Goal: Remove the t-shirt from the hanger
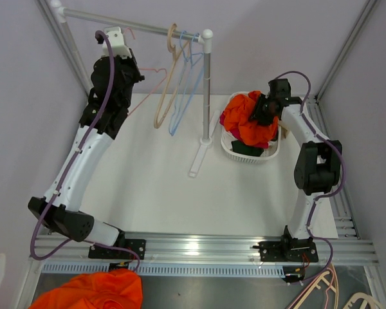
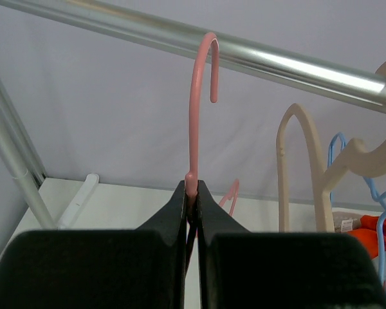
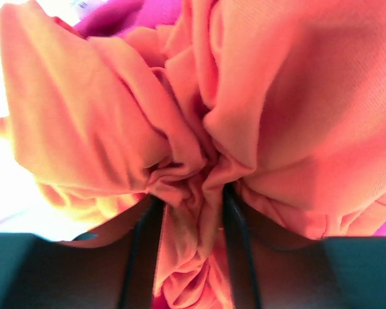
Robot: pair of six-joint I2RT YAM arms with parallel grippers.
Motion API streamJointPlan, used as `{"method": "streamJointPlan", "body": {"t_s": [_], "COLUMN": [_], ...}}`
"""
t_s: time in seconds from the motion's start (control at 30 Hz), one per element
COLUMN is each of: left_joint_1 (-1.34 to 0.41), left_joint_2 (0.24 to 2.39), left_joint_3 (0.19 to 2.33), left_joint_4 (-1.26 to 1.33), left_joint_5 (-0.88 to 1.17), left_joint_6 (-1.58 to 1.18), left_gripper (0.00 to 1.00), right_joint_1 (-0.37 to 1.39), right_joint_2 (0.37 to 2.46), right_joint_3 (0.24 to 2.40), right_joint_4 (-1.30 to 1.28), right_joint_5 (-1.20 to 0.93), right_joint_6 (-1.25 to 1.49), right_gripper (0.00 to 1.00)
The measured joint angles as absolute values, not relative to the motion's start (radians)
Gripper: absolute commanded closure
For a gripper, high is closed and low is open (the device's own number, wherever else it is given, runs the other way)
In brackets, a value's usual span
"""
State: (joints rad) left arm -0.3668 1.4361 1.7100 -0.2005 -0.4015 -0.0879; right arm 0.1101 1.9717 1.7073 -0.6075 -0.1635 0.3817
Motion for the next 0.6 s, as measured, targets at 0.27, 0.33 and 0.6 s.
{"method": "streamJointPlan", "body": {"t_s": [0.27,0.33,0.6], "left_joint_1": [-0.366,-0.366,-0.366], "left_joint_2": [1.462,1.466,1.488], "left_joint_3": [1.728,1.729,1.728], "left_joint_4": [-0.158,-0.139,-0.039], "left_joint_5": [-0.379,-0.376,-0.331], "left_joint_6": [-0.085,-0.079,-0.039], "left_gripper": [0.99,0.99,0.99], "right_joint_1": [0.123,0.131,0.155], "right_joint_2": [1.969,1.961,1.84], "right_joint_3": [1.829,1.865,1.901], "right_joint_4": [-0.702,-0.721,-0.754], "right_joint_5": [-0.12,-0.094,-0.045], "right_joint_6": [0.377,0.371,0.354], "right_gripper": [0.41,0.41,0.38]}}
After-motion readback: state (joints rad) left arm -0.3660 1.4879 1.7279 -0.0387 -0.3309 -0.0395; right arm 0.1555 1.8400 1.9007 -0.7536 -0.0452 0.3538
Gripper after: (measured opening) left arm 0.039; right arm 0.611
